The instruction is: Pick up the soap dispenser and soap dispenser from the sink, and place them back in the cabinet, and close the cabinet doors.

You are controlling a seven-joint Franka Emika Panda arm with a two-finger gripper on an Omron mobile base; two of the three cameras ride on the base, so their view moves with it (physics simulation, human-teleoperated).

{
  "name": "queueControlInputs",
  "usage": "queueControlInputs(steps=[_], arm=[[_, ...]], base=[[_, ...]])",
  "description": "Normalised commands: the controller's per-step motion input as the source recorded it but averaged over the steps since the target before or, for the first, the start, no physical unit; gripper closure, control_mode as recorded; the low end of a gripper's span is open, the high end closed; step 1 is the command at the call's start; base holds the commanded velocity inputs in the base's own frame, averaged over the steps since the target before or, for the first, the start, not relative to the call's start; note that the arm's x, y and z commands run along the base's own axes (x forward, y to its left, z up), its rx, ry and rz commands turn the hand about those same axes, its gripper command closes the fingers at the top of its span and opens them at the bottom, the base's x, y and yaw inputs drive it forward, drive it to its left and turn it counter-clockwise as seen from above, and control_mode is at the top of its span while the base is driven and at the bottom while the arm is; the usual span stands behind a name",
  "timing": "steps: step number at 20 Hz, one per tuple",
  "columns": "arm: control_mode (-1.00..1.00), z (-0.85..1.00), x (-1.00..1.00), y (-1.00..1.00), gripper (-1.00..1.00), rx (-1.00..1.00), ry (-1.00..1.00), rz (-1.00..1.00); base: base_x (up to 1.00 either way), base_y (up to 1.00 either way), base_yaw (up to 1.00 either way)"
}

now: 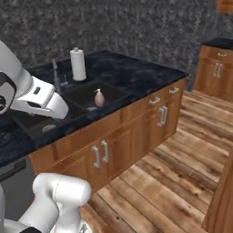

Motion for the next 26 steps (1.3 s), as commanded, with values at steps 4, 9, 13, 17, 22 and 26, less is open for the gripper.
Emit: queueControlInputs(steps=[4,9,13,17,22,26], arm=[[1.0,0.0,0.0,0.0,-1.0,0.0,0.0,0.0],[1.0,0.0,0.0,0.0,-1.0,0.0,0.0,0.0],[1.0,0.0,0.0,0.0,-1.0,0.0,0.0,0.0],[1.0,0.0,0.0,0.0,-1.0,0.0,0.0,0.0],[1.0,0.0,0.0,0.0,-1.0,0.0,0.0,0.0],[1.0,0.0,0.0,0.0,-1.0,0.0,0.0,0.0]], base=[[0.0,0.28,0.66],[0.0,0.25,0.64],[0.0,0.17,0.62],[0.02,0.13,0.6],[0.14,0.03,0.58],[0.21,-0.06,0.38]])
